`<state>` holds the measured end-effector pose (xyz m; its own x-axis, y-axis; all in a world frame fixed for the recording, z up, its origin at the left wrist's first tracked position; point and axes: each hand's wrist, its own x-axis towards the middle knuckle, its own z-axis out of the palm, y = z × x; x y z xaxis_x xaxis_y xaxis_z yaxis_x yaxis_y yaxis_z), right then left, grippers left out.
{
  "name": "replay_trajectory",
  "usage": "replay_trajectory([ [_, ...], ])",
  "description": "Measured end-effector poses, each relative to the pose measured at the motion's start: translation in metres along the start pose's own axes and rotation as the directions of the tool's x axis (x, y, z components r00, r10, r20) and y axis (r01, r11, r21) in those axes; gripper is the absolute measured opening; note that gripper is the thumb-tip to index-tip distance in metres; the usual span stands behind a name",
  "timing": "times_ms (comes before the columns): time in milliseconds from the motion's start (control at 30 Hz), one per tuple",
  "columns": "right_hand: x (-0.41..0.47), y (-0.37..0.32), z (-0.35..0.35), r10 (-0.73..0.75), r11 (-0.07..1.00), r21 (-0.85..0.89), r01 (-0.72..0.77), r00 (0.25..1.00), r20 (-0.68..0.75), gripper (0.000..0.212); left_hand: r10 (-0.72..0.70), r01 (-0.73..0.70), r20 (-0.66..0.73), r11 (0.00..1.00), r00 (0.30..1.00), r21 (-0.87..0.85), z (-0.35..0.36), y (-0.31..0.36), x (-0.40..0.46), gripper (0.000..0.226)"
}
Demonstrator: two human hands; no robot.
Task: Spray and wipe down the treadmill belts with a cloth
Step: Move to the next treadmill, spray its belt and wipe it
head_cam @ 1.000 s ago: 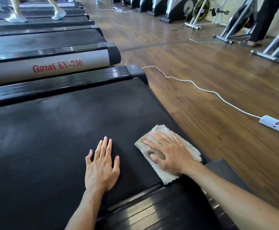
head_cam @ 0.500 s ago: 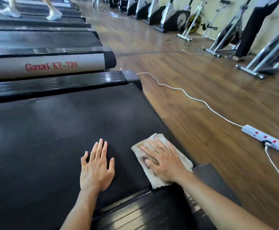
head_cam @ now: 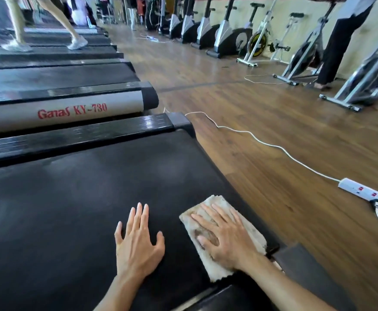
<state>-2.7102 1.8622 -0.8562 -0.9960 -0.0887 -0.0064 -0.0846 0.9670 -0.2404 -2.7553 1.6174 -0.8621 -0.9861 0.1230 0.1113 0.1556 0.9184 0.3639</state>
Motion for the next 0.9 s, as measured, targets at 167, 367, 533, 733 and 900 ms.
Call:
replay_trajectory([
  [167, 0.034, 0.005, -0.001, 0.197, 0.978, -0.052, -0.200, 0.979, -0.060, 0.077, 0.055, -0.055, 0.000, 0.998, 0.998, 0.020, -0.019, -0.017, 0.061, 0.074],
  [367, 0.119, -0.011, -0.001, 0.127, 0.989, -0.062, -0.131, 0.990, -0.058, 0.065, 0.065, -0.066, 0.021, 0.997, 0.998, 0.038, -0.026, -0.042, 0.104, 0.070],
  [533, 0.070, 0.007, 0.001, -0.055, 0.998, 0.002, 0.055, 0.998, -0.007, 0.064, 0.028, -0.028, 0.026, 1.000, 0.999, -0.008, -0.013, -0.046, 0.137, 0.074],
  [733, 0.136, 0.037, -0.008, 0.172, 0.982, -0.066, -0.175, 0.984, -0.053, 0.060, 0.033, -0.043, 0.069, 0.989, 0.997, 0.144, 0.007, -0.064, 0.146, 0.072],
  [900, 0.177, 0.007, 0.004, 0.082, 0.989, -0.116, -0.088, 0.995, -0.056, 0.060, 0.043, -0.051, 0.053, 0.985, 0.998, 0.167, 0.014, -0.065, 0.149, 0.071],
])
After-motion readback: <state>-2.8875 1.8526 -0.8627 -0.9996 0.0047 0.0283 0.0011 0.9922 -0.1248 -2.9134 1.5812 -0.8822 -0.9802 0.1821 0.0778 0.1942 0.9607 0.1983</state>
